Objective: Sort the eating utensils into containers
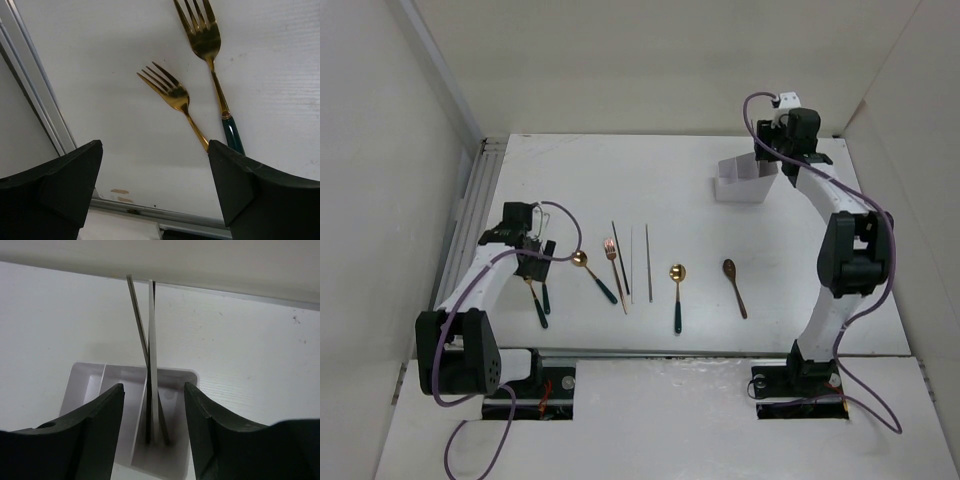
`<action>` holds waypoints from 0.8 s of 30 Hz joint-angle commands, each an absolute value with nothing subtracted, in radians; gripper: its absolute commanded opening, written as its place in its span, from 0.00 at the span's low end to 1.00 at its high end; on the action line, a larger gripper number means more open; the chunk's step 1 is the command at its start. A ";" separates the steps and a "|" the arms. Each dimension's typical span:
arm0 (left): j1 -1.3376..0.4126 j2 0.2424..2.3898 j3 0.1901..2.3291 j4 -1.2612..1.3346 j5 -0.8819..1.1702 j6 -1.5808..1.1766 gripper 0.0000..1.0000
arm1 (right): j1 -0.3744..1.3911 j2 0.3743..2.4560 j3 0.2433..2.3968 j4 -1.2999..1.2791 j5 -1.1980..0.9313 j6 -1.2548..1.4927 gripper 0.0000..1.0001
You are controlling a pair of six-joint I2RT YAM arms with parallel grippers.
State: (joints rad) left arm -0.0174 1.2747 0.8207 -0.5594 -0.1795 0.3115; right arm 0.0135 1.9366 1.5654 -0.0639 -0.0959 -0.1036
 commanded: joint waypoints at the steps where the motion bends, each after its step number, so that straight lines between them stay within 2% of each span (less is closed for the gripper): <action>1: -0.012 1.261 0.801 -0.588 -0.167 0.316 0.84 | 0.029 1.819 1.560 -0.028 -0.051 -0.097 0.57; 6: -0.030 1.232 0.847 -0.578 -0.039 0.316 0.68 | 0.087 1.726 1.496 -0.028 -0.017 -0.097 0.61; 7: -0.041 1.223 0.859 -0.578 -0.019 0.316 0.61 | 0.098 1.695 1.482 -0.028 -0.017 -0.097 0.61; 12: -0.133 1.290 0.850 -0.617 0.009 0.350 0.48 | 0.159 1.625 1.393 -0.028 0.014 -0.097 0.61; 19: -0.164 1.407 0.811 -0.626 -0.087 0.311 0.44 | 0.179 1.525 1.295 -0.037 0.044 -0.097 0.61; 24: -0.164 1.362 0.788 -0.617 -0.110 0.287 0.49 | 0.179 1.453 1.241 -0.037 0.055 -0.097 0.61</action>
